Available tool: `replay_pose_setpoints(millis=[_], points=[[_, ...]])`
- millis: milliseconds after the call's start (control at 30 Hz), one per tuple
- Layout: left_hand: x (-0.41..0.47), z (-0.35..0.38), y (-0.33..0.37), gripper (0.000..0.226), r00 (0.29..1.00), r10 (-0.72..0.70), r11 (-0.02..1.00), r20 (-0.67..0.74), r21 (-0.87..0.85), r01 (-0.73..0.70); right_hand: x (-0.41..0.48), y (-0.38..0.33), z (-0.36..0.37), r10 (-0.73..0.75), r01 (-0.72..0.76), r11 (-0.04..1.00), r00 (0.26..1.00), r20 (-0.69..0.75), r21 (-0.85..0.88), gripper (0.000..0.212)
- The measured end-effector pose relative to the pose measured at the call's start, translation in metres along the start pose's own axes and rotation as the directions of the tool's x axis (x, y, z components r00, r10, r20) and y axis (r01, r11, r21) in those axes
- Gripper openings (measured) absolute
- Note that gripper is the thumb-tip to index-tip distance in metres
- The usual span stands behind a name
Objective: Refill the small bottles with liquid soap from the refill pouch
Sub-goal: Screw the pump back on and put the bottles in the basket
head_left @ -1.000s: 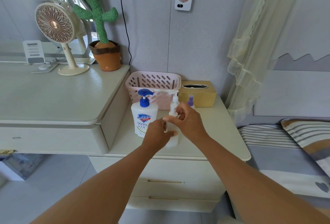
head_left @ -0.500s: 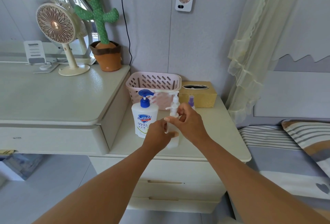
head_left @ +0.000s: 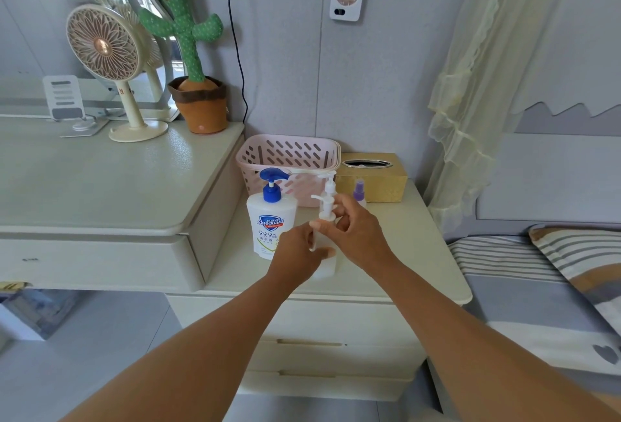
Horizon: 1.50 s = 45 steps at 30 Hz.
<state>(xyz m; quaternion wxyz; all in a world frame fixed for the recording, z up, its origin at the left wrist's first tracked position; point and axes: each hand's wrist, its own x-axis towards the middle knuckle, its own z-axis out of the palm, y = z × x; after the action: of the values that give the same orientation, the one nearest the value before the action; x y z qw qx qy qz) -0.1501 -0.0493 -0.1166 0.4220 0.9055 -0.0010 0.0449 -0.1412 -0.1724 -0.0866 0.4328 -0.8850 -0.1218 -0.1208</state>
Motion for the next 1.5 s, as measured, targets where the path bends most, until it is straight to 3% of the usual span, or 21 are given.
replay_pose_setpoints(millis=[133,533,700,833,933,1100,1167,1300,1400,1500], points=[[-0.001,0.000,0.001,0.040,1.000,0.012,1.000,-0.002,-0.001,-0.012,0.000,0.004,0.001,-0.004,0.004,0.999,1.000,-0.010,-0.033,0.031],[-0.003,0.005,-0.001,0.035,0.998,0.018,1.000,-0.065,0.002,-0.017,-0.006,0.000,0.014,0.046,-0.049,0.999,0.989,-0.143,-0.018,0.031],[-0.004,0.007,-0.001,0.037,0.999,-0.004,1.000,-0.053,-0.010,0.003,-0.003,-0.001,0.010,0.058,-0.060,0.998,0.994,-0.092,-0.011,0.031],[0.002,0.002,-0.004,0.049,0.997,-0.046,0.999,0.060,-0.002,0.047,-0.001,0.000,0.008,0.062,-0.064,0.998,0.996,-0.061,-0.029,0.030],[0.000,-0.008,-0.008,0.067,0.993,-0.069,0.993,0.094,-0.093,0.078,-0.003,-0.002,0.004,0.054,-0.057,0.998,0.997,-0.058,-0.041,0.031],[-0.009,-0.042,-0.010,0.028,0.990,-0.045,0.998,-0.131,-0.039,0.041,0.000,-0.009,-0.001,0.033,-0.037,0.995,0.998,-0.046,-0.098,0.030],[-0.012,-0.058,-0.011,0.022,0.969,-0.052,0.998,-0.240,-0.044,0.043,0.002,-0.015,0.001,0.040,-0.043,0.994,0.999,-0.033,-0.100,0.026],[-0.001,-0.077,-0.011,0.035,0.935,-0.093,0.992,-0.343,-0.113,0.057,0.005,-0.024,0.003,0.063,-0.065,0.991,0.998,-0.014,-0.116,0.021],[0.017,-0.084,-0.009,0.054,0.942,-0.115,0.985,-0.315,-0.155,0.068,0.010,-0.030,0.005,0.066,-0.063,0.988,0.998,0.022,-0.141,0.020],[0.030,-0.086,-0.002,0.055,0.961,-0.126,0.986,-0.247,-0.136,0.095,0.015,-0.031,0.009,0.078,-0.070,0.984,0.996,0.044,-0.165,0.023]])
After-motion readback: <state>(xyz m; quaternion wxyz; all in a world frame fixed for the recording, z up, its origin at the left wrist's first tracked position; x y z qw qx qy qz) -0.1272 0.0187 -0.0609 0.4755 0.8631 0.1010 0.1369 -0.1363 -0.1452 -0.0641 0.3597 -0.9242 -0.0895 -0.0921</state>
